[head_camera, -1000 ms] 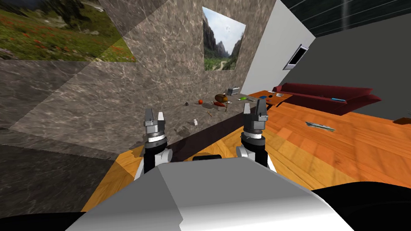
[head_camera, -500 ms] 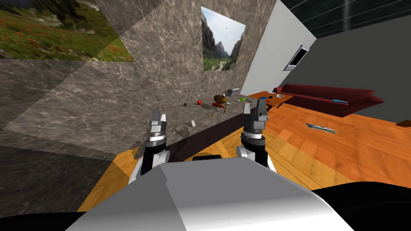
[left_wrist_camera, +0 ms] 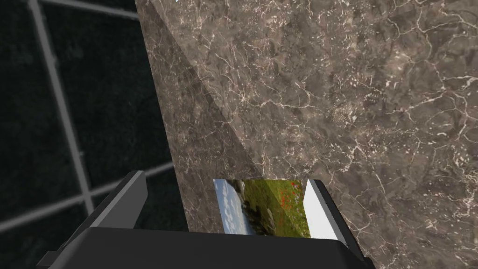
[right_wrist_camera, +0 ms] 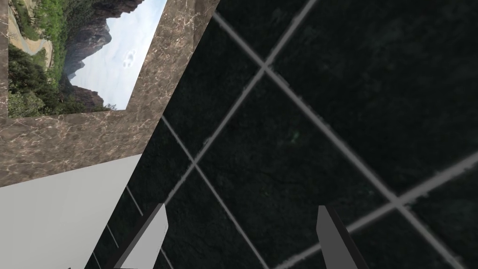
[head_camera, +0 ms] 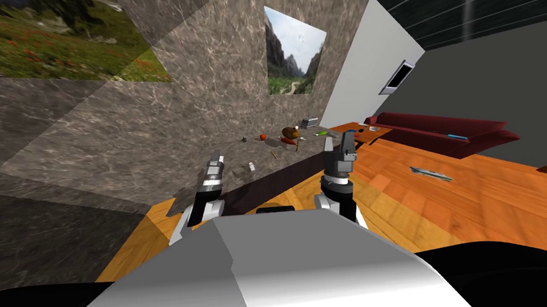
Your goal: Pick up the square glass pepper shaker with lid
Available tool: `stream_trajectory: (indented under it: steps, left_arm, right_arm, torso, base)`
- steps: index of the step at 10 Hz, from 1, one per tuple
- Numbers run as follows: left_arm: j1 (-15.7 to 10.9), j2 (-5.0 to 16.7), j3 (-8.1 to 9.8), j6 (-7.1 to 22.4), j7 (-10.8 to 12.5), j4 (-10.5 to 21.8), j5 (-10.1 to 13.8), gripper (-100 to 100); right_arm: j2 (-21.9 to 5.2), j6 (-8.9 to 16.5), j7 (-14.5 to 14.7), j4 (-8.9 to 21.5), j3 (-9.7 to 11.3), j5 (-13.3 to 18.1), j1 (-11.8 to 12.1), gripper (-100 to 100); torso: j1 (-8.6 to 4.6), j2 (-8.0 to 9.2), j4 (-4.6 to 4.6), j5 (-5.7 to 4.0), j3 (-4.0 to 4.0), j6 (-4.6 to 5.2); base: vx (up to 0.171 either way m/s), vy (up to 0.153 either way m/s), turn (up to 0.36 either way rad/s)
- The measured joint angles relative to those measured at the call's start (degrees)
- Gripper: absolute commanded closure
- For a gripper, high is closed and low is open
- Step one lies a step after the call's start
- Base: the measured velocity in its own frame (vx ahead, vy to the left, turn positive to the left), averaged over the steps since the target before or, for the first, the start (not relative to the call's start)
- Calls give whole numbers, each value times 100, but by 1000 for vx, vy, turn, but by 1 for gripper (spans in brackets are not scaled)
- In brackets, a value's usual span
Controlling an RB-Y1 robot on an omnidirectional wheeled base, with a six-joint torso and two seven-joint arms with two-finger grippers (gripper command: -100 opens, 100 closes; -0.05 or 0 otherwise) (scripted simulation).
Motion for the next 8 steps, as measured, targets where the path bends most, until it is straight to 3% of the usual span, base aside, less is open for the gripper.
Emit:
stream_trajectory:
  steps: [6, 8]
  left_arm:
    - [94, 354, 169, 1141, -241, 207, -63, -100]
    - [35, 363, 165, 1286, -332, 447, -114, -100]
  right_arm:
    - [0, 0, 0, 0, 0, 0, 0, 0]
    - [0, 0, 0, 0, 0, 0, 0, 0]
  torso:
    - [1, -4, -1, 0, -2, 0]
    - [15, 3, 1, 3, 2, 0]
  base:
    - [71, -125, 26]
    - [61, -120, 19]
